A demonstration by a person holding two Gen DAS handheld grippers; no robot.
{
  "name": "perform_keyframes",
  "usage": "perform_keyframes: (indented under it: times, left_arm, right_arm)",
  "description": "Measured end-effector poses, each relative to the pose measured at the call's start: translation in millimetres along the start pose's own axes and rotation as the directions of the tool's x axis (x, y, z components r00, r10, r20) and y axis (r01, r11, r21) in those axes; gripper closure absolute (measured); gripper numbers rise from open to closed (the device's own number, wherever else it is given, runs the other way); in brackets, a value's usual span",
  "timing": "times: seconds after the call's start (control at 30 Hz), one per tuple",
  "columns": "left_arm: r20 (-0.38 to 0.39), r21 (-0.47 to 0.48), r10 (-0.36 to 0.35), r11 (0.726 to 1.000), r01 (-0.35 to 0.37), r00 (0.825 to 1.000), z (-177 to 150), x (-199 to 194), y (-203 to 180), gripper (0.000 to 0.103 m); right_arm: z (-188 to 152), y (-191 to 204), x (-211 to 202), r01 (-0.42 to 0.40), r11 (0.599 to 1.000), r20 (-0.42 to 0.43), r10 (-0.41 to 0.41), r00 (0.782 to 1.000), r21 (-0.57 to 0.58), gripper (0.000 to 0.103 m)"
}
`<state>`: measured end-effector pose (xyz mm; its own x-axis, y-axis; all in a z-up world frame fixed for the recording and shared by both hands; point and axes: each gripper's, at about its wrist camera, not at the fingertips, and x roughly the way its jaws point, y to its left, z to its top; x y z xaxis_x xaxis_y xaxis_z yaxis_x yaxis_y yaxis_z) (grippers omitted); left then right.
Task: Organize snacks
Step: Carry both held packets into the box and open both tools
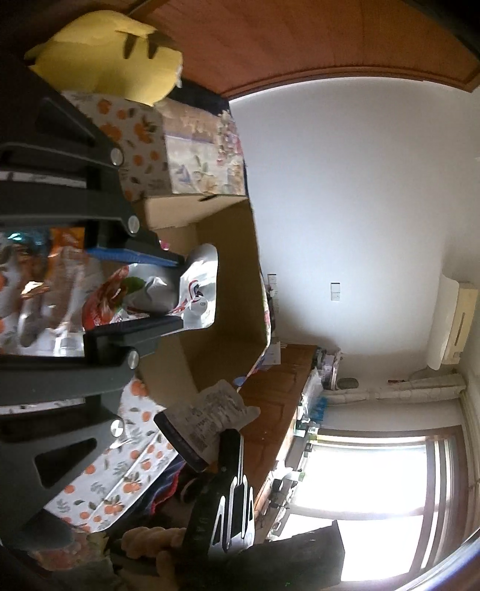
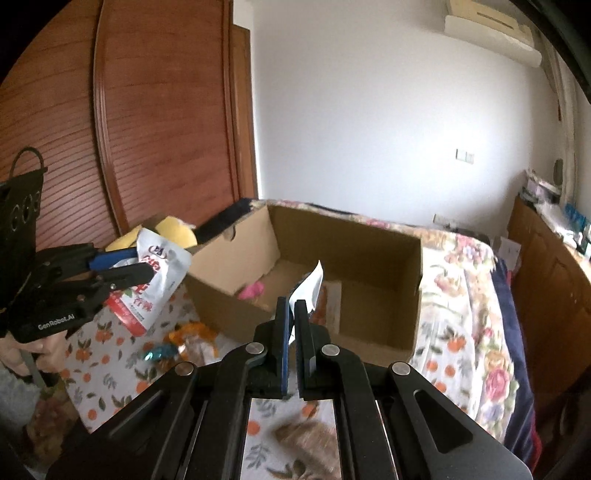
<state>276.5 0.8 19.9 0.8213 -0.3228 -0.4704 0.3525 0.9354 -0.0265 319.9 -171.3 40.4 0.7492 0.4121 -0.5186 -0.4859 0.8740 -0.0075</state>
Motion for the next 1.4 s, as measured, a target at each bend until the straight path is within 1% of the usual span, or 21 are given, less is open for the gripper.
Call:
perform_keyframes:
  times: [0.17, 0.37, 0.57, 0.77, 1.0, 1.2, 1.27, 1.3, 1.4]
  left_arm:
    - [0.006, 0.012, 0.004, 1.0, -0.004, 1.0, 16, 27, -1, 0.079]
    - [-0.008, -0.01, 0.01, 1.0, -0.01, 1.0, 24, 67, 2, 0.079]
    - [-0.024, -0.006, 0.031, 1.0, -0.031, 0.999, 28, 93, 8, 0.079]
    - [-0.072, -0.017, 0.029, 0.999, -0.03, 0.997, 19, 116, 14, 0.079]
    - [-0.116, -0.013, 0.028, 0.999, -0.03, 0.993, 11, 130, 11, 0.078]
    - [-0.162, -0.006, 0.032, 0.999, -0.033, 0.986, 9, 142, 6, 0.077]
    - [-0.173, -0.013, 0.037, 0.999, -0.04, 0.984, 9, 144, 8, 0.076]
    - [-0.179, -0.016, 0.039, 0.999, -0.043, 0.983, 9, 145, 8, 0.074]
    - [-0.185, -0.02, 0.049, 0.998, -0.054, 0.982, 11, 145, 4, 0.067]
  right_arm:
    - [14, -13, 18, -0.011, 1.0, 0.018, 0.011, 1.0, 0.005, 0.103]
    - [26, -28, 55, -0.023, 0.999, 0.028, 0.021, 0.999, 0.042, 0.103]
    - [22, -39, 92, -0.021, 0.998, -0.01, 0.022, 1.0, 0.063, 0.103]
    - [8, -48, 116, -0.02, 0.993, -0.045, 0.026, 0.999, 0.118, 0.103]
    - [-4, -44, 132, -0.013, 0.992, -0.066, 0.021, 0.998, 0.125, 0.102]
    - [-14, -47, 138, -0.029, 0.989, -0.072, 0.04, 0.997, 0.148, 0.102]
    - [-16, -48, 139, -0.036, 0.987, -0.067, 0.047, 0.997, 0.155, 0.1]
    - [-17, -48, 138, -0.04, 0.987, -0.063, 0.051, 0.997, 0.155, 0.099]
    - [-15, -47, 137, -0.051, 0.987, -0.063, 0.062, 0.996, 0.153, 0.099]
